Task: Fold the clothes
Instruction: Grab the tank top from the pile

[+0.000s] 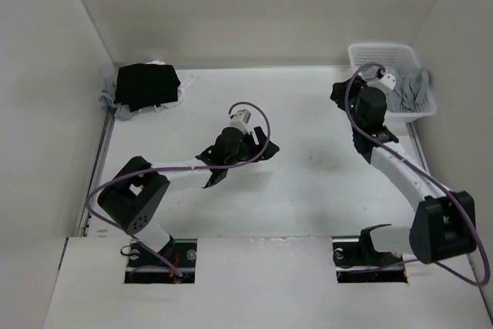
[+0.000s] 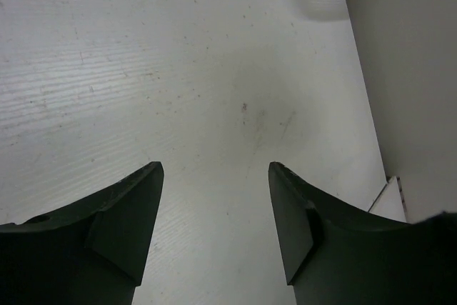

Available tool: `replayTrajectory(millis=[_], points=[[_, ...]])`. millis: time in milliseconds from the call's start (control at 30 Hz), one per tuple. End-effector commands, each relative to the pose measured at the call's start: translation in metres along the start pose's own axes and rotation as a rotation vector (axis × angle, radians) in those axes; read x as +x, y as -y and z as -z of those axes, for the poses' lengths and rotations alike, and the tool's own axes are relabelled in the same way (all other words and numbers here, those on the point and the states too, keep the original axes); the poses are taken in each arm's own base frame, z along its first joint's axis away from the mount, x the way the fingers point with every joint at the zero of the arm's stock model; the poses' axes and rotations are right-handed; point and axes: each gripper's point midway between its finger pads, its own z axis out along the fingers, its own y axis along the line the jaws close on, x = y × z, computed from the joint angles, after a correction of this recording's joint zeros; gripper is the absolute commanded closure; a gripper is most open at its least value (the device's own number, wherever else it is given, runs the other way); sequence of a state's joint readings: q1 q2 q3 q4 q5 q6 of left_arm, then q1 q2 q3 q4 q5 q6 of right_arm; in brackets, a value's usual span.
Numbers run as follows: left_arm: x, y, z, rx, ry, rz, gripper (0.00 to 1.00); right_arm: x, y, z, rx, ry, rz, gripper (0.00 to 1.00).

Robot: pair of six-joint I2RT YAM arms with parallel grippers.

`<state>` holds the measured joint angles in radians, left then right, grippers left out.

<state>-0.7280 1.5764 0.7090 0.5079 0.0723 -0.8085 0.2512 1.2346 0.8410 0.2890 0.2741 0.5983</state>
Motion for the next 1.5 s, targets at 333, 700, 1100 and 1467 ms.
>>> replayTrajectory(millis=[333, 700, 1100, 1467], points=[[-0.003, 0.004, -0.005, 0.102, 0.044, -0.065, 0.48, -0.094, 0.184, -0.108, 0.62, 0.086, 0.145, 0.94], [0.004, 0.0, -0.012, 0.108, 0.028, -0.062, 0.51, -0.071, 0.273, -0.178, 0.731, -0.069, 0.144, 0.39], [-0.005, -0.007, -0.011, 0.105, 0.051, -0.039, 0.5, -0.077, 0.335, -0.174, 0.952, -0.042, 0.229, 0.43], [-0.008, -0.01, -0.01, 0.124, 0.051, 0.009, 0.5, -0.097, 0.358, -0.17, 0.97, -0.064, 0.271, 0.37]])
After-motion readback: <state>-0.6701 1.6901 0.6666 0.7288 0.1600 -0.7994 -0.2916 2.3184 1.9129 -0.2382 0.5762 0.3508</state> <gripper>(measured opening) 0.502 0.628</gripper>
